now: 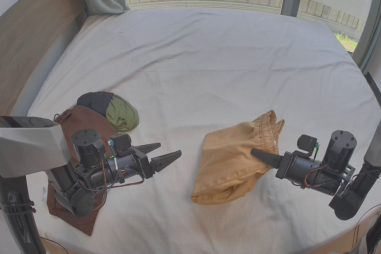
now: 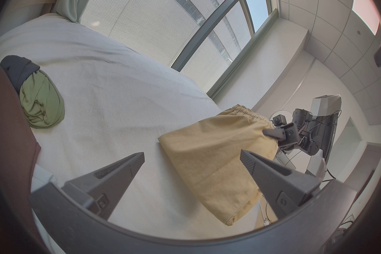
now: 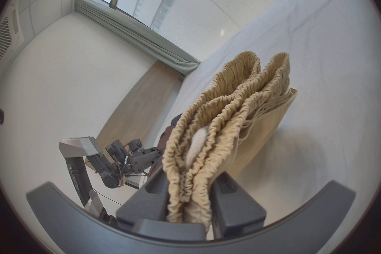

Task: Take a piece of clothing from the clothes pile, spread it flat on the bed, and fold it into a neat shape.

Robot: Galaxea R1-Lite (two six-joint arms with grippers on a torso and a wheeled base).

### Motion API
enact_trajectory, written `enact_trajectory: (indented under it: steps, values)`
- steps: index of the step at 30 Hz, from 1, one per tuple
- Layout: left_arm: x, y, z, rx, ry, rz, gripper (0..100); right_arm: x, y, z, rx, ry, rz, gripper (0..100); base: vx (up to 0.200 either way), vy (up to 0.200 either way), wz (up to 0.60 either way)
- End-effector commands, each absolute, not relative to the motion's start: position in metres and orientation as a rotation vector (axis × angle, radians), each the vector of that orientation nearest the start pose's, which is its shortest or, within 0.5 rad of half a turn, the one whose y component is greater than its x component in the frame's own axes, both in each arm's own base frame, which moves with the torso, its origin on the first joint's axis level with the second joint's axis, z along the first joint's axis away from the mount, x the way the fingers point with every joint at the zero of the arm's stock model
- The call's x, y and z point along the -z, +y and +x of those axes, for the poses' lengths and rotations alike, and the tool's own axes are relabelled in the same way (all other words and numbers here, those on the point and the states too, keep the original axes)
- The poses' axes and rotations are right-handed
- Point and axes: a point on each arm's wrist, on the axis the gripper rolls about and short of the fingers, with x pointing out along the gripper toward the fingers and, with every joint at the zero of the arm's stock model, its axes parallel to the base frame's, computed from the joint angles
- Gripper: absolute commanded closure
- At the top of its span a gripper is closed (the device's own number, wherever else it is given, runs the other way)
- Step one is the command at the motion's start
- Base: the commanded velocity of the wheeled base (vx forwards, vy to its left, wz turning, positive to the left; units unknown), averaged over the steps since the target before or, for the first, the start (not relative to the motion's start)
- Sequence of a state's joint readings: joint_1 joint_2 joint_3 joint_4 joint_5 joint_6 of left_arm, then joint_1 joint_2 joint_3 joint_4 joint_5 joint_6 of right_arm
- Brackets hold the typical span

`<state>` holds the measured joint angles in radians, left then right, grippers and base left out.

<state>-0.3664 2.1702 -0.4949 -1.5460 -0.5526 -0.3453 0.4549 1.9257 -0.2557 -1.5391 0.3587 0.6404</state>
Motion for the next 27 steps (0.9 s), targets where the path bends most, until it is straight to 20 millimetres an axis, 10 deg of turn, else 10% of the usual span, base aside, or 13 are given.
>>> enact_trajectory:
  steps: [1,27]
  values:
    - [-0.061,-0.124,0.297,0.884,0.271,-0.333,0,-0.102,0.129,0.24,-0.797,0.322,0.61,100,0.0,0.0,0.0]
    - [-0.067,-0.112,0.298,0.857,0.252,-0.344,0,-0.129,0.157,0.314,-0.918,0.178,0.652,100,0.0,0.0,0.0]
